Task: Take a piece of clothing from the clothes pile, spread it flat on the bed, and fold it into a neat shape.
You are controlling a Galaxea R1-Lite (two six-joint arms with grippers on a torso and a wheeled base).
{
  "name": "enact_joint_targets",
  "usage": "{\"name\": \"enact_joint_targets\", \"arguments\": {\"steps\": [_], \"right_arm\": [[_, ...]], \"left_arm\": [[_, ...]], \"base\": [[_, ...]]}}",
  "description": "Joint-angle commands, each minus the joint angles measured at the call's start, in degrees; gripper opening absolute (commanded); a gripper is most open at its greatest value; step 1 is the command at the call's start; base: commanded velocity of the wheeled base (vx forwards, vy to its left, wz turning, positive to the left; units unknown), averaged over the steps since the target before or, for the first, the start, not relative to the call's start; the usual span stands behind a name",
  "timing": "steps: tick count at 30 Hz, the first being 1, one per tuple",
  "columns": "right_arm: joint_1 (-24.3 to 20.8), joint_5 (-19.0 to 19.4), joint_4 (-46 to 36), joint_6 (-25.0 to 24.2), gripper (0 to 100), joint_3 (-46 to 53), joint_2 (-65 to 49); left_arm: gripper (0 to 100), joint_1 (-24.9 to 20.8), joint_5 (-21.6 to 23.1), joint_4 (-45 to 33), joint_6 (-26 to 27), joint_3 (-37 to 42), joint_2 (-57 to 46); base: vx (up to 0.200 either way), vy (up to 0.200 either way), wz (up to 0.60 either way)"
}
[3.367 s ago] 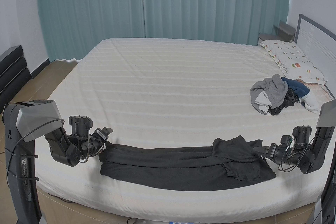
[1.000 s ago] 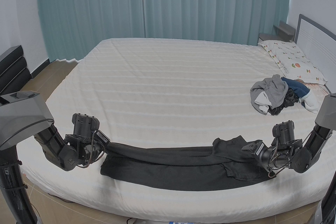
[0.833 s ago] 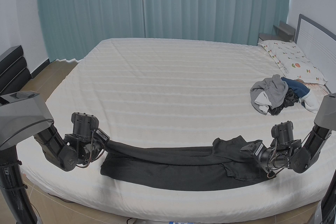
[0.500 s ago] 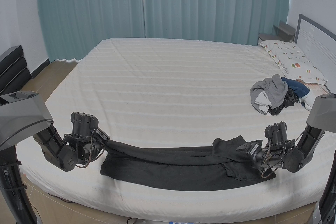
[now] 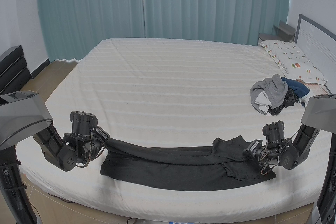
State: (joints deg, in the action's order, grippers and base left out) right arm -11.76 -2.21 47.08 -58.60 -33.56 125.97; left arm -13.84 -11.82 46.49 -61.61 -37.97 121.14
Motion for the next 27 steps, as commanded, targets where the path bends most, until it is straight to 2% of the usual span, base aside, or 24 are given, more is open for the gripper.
{"name": "enact_joint_targets", "arguments": {"steps": [1, 10, 13, 16, 19, 21, 23, 27], "right_arm": [[0.0, -0.3, 0.0, 0.1, 0, -0.3, 0.9], [1.8, 0.3, 1.9, -0.4, 0, -4.5, -0.3], [2.6, -0.3, 8.0, -2.0, 0, -6.2, -0.2], [3.5, -0.3, 18.6, -5.3, 0, -5.9, 0.4], [4.3, -0.3, 27.5, -5.5, 0, -4.5, 3.6], [4.3, -0.3, 29.1, -5.2, 0, -3.8, 4.5], [4.2, 0.2, 31.3, -3.7, 0, -1.7, 5.6], [4.1, 0.6, 31.3, -1.7, 0, 1.1, 5.8]], "left_arm": [[0, 0.1, 0.0, 0.0, 0.0, -0.2, 0.2], [0, 1.0, 0.4, -0.1, 0.4, -2.4, 0.6], [0, 2.2, 0.7, 0.0, 0.1, -6.4, 0.8], [0, 3.3, 0.7, 0.6, -0.6, -8.2, 0.8], [0, 3.6, 1.1, 4.8, -3.0, -8.2, 1.6], [0, 3.6, 1.2, 6.6, -3.4, -7.9, 2.6], [0, 3.6, 0.8, 12.0, -2.9, -7.6, 6.4], [0, 3.7, 0.8, 13.2, -2.2, -5.5, 7.2]], "base": [[0.000, 0.000, 0.00], [0.000, 0.000, 0.00], [0.000, 0.000, 0.00], [0.000, 0.000, 0.00], [0.000, 0.000, 0.00], [0.000, 0.000, 0.00], [0.000, 0.000, 0.00], [0.000, 0.000, 0.00]]}}
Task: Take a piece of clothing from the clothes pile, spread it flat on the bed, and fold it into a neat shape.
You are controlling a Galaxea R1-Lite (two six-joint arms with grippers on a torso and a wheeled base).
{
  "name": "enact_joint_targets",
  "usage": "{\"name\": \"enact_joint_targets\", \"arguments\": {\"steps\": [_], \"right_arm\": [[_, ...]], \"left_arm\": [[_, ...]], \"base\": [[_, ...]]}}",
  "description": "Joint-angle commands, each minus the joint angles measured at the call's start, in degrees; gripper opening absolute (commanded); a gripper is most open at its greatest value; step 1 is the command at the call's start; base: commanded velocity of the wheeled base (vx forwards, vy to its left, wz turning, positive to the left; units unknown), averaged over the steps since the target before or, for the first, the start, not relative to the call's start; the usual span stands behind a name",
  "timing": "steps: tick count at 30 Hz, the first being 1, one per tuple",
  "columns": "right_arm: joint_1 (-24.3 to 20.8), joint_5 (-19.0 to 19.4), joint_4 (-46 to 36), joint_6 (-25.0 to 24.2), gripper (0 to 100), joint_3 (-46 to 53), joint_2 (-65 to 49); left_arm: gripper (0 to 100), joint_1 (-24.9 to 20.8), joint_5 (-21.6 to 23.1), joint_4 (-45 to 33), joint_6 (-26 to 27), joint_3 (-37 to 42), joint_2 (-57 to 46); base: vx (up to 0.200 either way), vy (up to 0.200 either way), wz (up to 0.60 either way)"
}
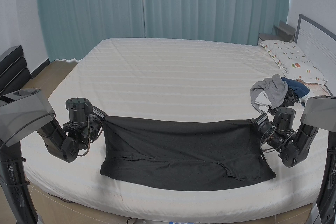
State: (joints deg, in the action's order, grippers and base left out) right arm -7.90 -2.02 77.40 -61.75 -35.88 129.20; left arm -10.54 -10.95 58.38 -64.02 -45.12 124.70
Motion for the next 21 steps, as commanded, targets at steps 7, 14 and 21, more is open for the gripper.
{"name": "enact_joint_targets", "arguments": {"steps": [7, 14, 21], "right_arm": [[0.1, 1.8, 1.5, 9.3, 0, 10.0, 4.8], [0.0, 1.8, 1.6, 11.6, 0, 12.7, 6.0], [-0.1, 1.8, 3.6, 12.7, 0, 14.0, 7.5]], "left_arm": [[0, 0.0, 0.3, 2.4, 10.0, 9.3, 4.9], [0, -0.8, 0.4, 5.4, 14.6, 13.5, 6.3], [0, -2.2, 0.4, 5.6, 15.6, 14.9, 7.5]], "base": [[0.000, 0.000, 0.00], [0.000, 0.000, 0.00], [0.000, 0.000, 0.00]]}}
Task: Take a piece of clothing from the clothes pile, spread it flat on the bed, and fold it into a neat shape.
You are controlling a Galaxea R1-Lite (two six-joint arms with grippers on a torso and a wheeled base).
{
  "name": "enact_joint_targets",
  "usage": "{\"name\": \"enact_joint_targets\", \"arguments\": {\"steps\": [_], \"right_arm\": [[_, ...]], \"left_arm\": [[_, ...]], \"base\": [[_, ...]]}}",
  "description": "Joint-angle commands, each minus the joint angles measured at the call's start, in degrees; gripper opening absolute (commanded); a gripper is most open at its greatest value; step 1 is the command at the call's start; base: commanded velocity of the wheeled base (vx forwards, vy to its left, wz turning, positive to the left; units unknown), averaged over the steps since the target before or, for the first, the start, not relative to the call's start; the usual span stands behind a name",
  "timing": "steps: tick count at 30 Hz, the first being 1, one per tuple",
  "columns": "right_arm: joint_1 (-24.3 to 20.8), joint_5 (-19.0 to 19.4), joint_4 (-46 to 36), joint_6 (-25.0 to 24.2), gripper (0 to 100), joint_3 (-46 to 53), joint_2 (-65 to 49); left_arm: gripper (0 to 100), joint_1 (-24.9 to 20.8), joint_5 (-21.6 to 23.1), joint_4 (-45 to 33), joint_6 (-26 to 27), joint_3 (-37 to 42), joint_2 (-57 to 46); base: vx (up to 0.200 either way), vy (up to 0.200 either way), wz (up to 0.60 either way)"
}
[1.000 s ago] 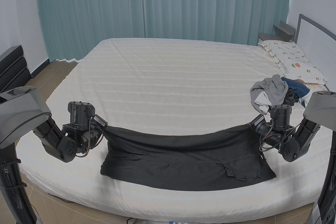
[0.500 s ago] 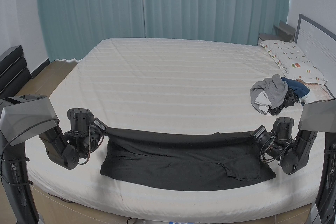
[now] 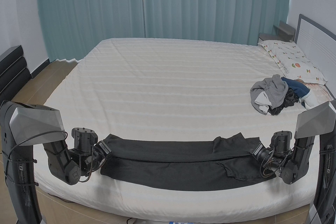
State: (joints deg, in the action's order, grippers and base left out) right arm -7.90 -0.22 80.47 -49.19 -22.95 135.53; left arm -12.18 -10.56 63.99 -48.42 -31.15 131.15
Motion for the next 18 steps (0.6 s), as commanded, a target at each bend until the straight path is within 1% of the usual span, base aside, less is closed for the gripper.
{"name": "enact_joint_targets", "arguments": {"steps": [1, 10, 11, 12, 16, 18], "right_arm": [[-0.1, 0.0, 0.8, 0.3, 0, 1.3, 1.1], [-0.1, 0.0, 2.3, 0.8, 0, 1.6, 1.8], [-0.1, 0.0, 2.3, 0.8, 0, 1.6, 1.8], [0.0, 0.0, 2.3, 0.8, 100, 1.5, 1.8], [0.0, 0.0, 2.3, 0.8, 100, 1.8, 0.7], [0.3, 0.1, 2.2, 0.8, 100, 2.8, -2.1]], "left_arm": [[0, -0.7, -0.1, 0.0, 0.1, 1.0, 1.0], [0, -1.1, -0.2, -0.1, 0.1, 2.5, 0.4], [100, -1.1, -0.2, -0.2, 0.1, 2.7, 0.3], [100, -1.1, -0.1, -0.1, 0.1, 3.6, -0.5], [100, -1.1, -0.1, -0.7, 0.7, 4.8, -2.6], [100, -1.1, -0.1, -0.9, 1.1, 5.7, -4.8]], "base": [[0.000, 0.000, 0.00], [0.000, 0.000, 0.00], [0.000, 0.000, 0.00], [0.000, 0.000, 0.00], [0.000, 0.000, 0.00], [0.000, 0.000, 0.00]]}}
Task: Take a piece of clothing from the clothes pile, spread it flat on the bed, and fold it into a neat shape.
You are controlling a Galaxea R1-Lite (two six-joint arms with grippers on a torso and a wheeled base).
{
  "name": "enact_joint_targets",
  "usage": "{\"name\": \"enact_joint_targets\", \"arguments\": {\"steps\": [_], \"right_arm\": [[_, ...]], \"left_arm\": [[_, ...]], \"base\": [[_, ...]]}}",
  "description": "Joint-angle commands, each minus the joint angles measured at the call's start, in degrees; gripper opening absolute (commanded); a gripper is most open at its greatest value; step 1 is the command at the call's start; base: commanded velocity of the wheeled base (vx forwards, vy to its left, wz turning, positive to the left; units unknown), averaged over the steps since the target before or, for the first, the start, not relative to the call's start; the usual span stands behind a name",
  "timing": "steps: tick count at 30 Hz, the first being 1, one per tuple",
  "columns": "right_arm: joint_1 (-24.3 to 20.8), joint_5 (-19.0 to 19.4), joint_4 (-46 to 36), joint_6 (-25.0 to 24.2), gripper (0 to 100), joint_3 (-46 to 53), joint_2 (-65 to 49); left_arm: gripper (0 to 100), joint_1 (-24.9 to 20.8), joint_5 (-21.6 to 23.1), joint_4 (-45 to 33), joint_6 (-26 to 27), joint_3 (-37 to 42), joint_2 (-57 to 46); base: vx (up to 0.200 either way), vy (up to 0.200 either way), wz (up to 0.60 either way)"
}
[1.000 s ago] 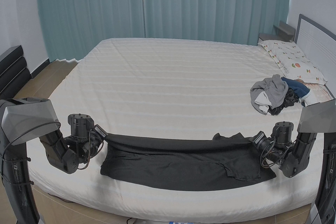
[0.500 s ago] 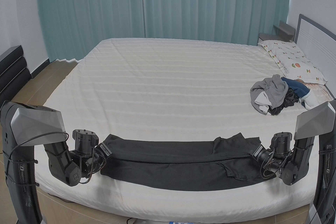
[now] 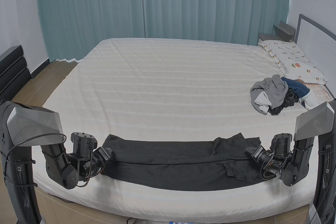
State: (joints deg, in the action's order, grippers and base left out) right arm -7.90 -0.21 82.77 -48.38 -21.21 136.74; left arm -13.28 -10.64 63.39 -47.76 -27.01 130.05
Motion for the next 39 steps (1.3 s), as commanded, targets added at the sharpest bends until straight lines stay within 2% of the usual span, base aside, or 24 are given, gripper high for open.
{"name": "enact_joint_targets", "arguments": {"steps": [1, 6, 12, 17, 25, 28, 29, 33, 36, 39], "right_arm": [[0.3, 0.2, -0.1, -0.1, 100, 1.3, -4.2], [2.1, 2.7, -0.1, -0.3, 100, 2.3, -8.9], [5.3, 4.8, -0.1, -0.7, 100, 1.3, -8.4], [8.1, 9.8, -0.2, -3.4, 100, 0.4, -7.4], [10.4, 12.8, -0.2, -5.3, 100, -1.2, -4.2], [11.1, 14.0, -0.2, -7.0, 100, -1.2, -4.1], [11.8, 15.9, -0.2, -8.4, 100, -1.1, -3.9], [12.6, 18.4, -0.2, -8.9, 100, -0.8, -3.5], [12.4, 18.4, -0.2, -8.9, 100, -0.8, -3.2], [12.3, 18.5, -0.2, -8.8, 100, -0.7, -3.1]], "left_arm": [[100, 0.0, 0.0, -0.3, 0.6, 1.8, -4.2], [100, 0.1, 0.1, -0.4, 0.3, 1.0, -6.0], [100, 0.1, 0.4, -0.3, -1.4, -1.6, -2.7], [100, 0.0, 0.4, -0.4, -1.8, -5.8, 2.8], [100, 0.5, 0.5, -0.1, -1.9, -4.5, 3.9], [100, 0.7, 0.5, 0.2, -3.9, -2.3, 3.2], [100, 0.7, 1.0, 1.1, -6.2, -0.1, 1.1], [100, 1.2, 7.3, 4.3, -5.0, 5.6, -2.7], [100, 1.4, 13.7, 7.5, 0.5, 11.3, -3.6], [100, 1.4, 14.9, 9.9, 5.3, 13.7, -2.1]], "base": [[0.000, 0.000, 0.00], [0.000, 0.000, 0.00], [0.000, 0.000, 0.00], [0.000, 0.000, 0.00], [0.000, 0.000, 0.00], [0.000, 0.000, 0.00], [0.000, 0.000, 0.00], [0.000, 0.000, 0.00], [0.000, 0.000, 0.00], [0.000, 0.000, 0.00]]}}
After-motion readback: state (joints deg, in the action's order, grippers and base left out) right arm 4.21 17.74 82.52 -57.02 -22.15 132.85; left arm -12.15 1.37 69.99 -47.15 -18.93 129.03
